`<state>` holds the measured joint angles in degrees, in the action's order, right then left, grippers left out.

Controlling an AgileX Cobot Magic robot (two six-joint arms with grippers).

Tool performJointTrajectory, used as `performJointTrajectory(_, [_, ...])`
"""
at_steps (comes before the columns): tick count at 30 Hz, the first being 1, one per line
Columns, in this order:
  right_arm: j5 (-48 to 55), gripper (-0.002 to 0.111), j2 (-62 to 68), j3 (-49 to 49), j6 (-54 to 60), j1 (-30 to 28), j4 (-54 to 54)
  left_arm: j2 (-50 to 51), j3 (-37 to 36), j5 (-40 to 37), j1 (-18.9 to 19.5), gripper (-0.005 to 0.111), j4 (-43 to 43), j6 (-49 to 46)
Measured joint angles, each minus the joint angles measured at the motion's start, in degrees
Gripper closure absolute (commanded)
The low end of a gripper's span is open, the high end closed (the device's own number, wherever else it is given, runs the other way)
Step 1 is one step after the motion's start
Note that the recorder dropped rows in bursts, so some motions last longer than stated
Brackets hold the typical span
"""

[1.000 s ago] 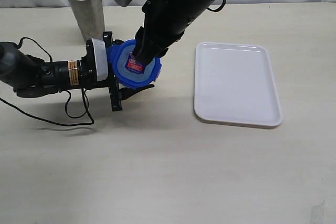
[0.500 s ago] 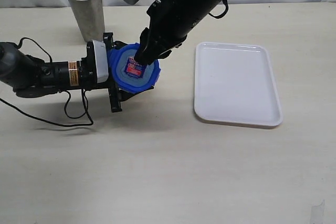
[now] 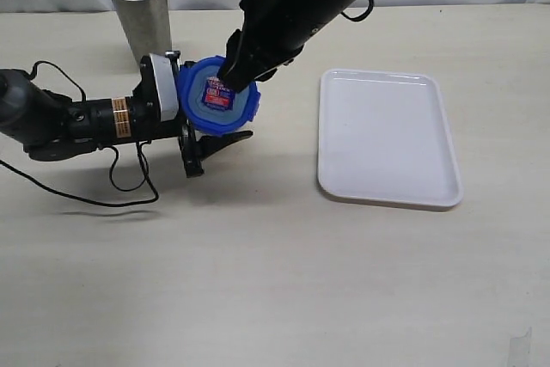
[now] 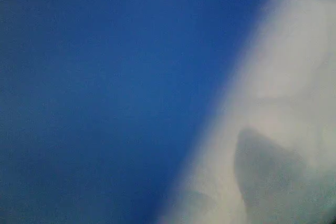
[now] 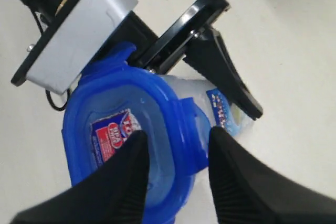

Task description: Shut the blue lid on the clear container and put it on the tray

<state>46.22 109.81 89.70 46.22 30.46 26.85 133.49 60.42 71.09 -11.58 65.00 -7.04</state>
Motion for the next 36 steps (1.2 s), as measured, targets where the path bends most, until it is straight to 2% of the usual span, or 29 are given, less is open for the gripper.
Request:
performJointTrajectory(12, [-0.5, 0.079, -5.0, -0.5, -8.5, 0.1, -2.1, 0.0, 0.0, -0.2, -0.5, 0.107, -3.9, 11.1])
performJointTrajectory(18, [0.5, 0.079, -5.1, -2.8, -9.7, 0.3, 0.2, -0.4, 0.0, -1.2, -0.5, 0.107, -3.7, 17.1])
performJointTrajectory(25, [-6.4, 0.079, -5.3, -7.7, -9.8, 0.3, 0.7, -1.1, 0.0, -2.0, -0.5, 0.107, -0.7, 24.1])
performJointTrajectory(29, [-9.4, 0.086, -5.5, -9.0, -9.8, 0.3, 0.9, -1.1, 0.0, -2.1, -0.4, 0.107, -0.5, 24.9])
performJointTrajectory(34, [-12.2, 0.103, -5.7, -9.2, -9.8, 0.3, 0.9, -1.2, 0.0, -2.1, -0.4, 0.107, -0.2, 24.9])
performJointTrajectory(36, [-12.5, 0.104, -5.7, -9.2, -9.8, 0.3, 1.8, -1.3, 0.0, -2.1, -0.4, 0.107, 0.9, 24.9])
